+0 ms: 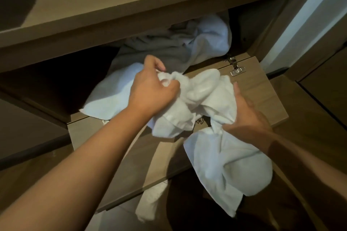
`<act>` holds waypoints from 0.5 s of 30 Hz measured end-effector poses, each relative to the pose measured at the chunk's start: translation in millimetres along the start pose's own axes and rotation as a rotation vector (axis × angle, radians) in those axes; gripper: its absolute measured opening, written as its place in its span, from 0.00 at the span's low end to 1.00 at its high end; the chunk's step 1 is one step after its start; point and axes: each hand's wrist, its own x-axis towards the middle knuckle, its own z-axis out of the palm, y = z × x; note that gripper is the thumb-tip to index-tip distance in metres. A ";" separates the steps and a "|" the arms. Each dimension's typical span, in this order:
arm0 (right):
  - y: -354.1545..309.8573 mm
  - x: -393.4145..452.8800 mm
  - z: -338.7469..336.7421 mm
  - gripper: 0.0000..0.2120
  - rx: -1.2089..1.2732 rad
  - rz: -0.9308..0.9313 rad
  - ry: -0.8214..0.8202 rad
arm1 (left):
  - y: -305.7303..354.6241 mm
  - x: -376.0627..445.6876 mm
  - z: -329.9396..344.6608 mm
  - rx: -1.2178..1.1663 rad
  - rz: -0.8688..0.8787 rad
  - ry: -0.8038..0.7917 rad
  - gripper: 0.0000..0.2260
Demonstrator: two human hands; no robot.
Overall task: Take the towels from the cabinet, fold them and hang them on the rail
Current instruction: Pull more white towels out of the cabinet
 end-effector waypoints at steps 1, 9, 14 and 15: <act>-0.5 2.2 -1.8 0.62 -0.036 -0.021 -0.017 | -9.9 3.5 0.4 0.065 -0.085 -0.047 0.20; -0.6 15.3 26.5 0.57 -0.316 -0.295 0.054 | -78.6 -10.4 28.3 0.846 -0.060 -0.455 0.57; -3.8 22.6 35.2 0.59 -0.301 -0.164 -0.048 | -71.6 -16.8 45.5 0.768 -0.136 -0.572 0.50; -5.7 21.9 37.1 0.58 -0.321 -0.139 -0.059 | -68.4 -15.4 47.5 0.780 -0.139 -0.556 0.47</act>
